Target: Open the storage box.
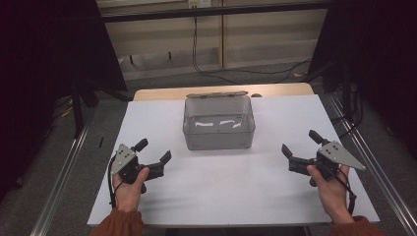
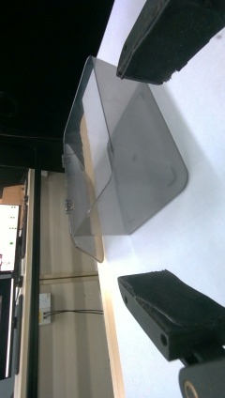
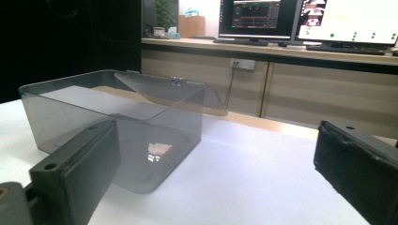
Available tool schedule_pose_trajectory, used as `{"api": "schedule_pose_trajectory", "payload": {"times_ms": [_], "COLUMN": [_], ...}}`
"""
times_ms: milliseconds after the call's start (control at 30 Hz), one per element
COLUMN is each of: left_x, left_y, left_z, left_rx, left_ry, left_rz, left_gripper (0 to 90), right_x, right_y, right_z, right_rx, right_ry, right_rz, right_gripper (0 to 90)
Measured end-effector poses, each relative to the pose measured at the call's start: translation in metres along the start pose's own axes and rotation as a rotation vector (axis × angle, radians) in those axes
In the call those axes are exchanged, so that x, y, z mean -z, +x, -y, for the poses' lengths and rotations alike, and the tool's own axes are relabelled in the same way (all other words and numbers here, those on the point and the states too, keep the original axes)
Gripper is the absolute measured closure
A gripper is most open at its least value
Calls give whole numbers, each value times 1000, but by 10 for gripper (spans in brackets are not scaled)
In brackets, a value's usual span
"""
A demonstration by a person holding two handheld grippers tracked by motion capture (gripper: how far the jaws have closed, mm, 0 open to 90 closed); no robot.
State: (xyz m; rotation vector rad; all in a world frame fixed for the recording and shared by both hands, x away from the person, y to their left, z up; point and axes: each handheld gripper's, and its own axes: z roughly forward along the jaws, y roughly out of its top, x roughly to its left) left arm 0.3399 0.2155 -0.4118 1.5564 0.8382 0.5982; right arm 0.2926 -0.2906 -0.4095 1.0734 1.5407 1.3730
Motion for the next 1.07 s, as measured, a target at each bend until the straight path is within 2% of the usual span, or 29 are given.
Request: {"api": "schedule_pose_trajectory", "payload": {"times_ms": [67,167,267,400,533,633,733,833,967,1067], "left_x": [4,10,16,21,25,29,32,33,32,31], "left_y": [1,1,2,2,-2,-7,-11,-14,-10,-7], "left_z": [3,10,16,21,22,23,25,27,28,29], "left_rx": [-6,9,1,17,4,7,15,3,21,41], "left_ry": [2,1,15,14,8,5,3,10,1,7], "left_rz": [-8,-23,-40,-52,-46,-39,-53,-55,-67,-76], "left_gripper": [29,29,29,29,34,36,35,33,33,31], "right_x": [4,10,16,21,28,33,38,44,45,42], "right_y": [-1,-2,-3,-2,-1,-2,-2,0,0,0], "right_z": [1,3,7,15,19,22,25,28,30,32], "right_rx": [-4,1,6,19,27,11,4,8,-41,-36], "right_ry": [-4,-2,6,7,18,23,33,47,49,48], "right_rz": [7,27,32,42,61,80,92,92,88,80], "right_gripper": [3,3,2,1,1,0,0,0,4,5]}}
